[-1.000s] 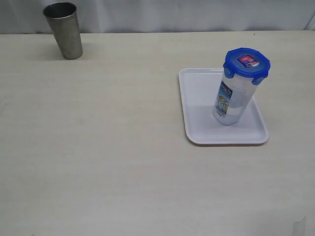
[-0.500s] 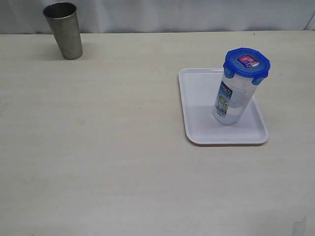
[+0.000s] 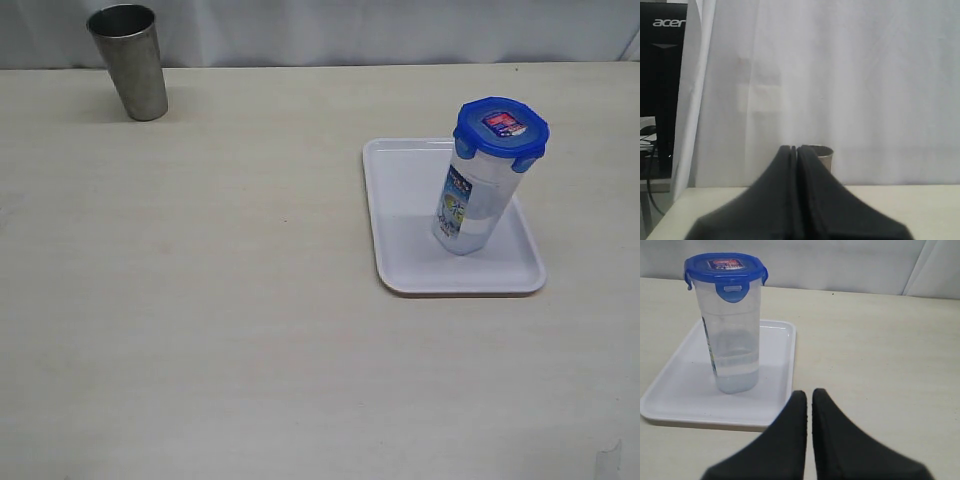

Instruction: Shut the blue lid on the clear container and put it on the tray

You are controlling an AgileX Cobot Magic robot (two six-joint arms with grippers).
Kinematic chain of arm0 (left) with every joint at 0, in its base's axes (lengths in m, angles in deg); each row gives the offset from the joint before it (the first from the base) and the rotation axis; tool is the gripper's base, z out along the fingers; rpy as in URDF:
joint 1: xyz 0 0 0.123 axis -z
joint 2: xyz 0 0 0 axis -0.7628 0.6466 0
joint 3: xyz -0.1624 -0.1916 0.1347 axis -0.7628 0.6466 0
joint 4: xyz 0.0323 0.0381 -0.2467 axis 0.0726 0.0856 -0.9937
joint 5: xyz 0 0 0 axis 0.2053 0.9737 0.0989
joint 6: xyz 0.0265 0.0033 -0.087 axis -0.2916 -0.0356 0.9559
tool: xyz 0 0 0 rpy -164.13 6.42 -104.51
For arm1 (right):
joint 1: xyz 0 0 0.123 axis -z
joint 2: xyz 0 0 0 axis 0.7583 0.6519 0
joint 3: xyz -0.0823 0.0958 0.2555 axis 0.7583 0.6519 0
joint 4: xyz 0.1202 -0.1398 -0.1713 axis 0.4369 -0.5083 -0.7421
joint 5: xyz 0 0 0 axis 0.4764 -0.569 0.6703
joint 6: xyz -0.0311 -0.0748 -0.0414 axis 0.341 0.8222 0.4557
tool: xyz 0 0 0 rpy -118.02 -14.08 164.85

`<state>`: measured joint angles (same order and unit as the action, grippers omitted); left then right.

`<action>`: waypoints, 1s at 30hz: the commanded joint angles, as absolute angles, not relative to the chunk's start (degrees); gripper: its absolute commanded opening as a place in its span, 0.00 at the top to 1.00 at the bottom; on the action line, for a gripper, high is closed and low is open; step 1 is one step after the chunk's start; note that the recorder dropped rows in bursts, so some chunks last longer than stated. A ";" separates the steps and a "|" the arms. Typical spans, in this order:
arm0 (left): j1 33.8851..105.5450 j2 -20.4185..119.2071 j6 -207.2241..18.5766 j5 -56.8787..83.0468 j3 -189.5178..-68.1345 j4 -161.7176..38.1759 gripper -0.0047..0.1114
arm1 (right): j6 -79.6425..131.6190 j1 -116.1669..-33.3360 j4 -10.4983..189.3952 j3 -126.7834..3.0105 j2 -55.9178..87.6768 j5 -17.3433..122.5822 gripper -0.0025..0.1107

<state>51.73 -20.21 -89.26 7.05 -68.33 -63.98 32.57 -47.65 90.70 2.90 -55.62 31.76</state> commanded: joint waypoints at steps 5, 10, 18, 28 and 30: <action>51.70 -20.42 -82.36 12.73 -68.13 -56.41 0.96 | 32.52 -47.46 90.24 3.01 -55.92 32.16 0.94; 51.70 -20.42 -83.13 19.11 -68.13 -56.41 0.96 | 32.52 -47.46 90.24 3.01 -55.92 32.16 0.94; 51.70 -20.42 -87.30 31.48 -68.13 -56.41 0.96 | 32.52 -47.46 90.24 3.01 -55.92 32.16 0.94; 51.70 -20.42 -87.30 30.95 -68.13 -56.41 0.96 | 32.52 -47.46 90.24 3.01 -55.92 32.16 0.94; 51.70 -20.42 -87.30 30.96 -68.13 -56.41 0.96 | 32.52 -47.46 90.24 3.01 -55.92 32.16 0.94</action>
<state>51.73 -20.21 -87.30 31.36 -68.33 -56.42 32.55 -47.65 90.70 2.90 -55.62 31.76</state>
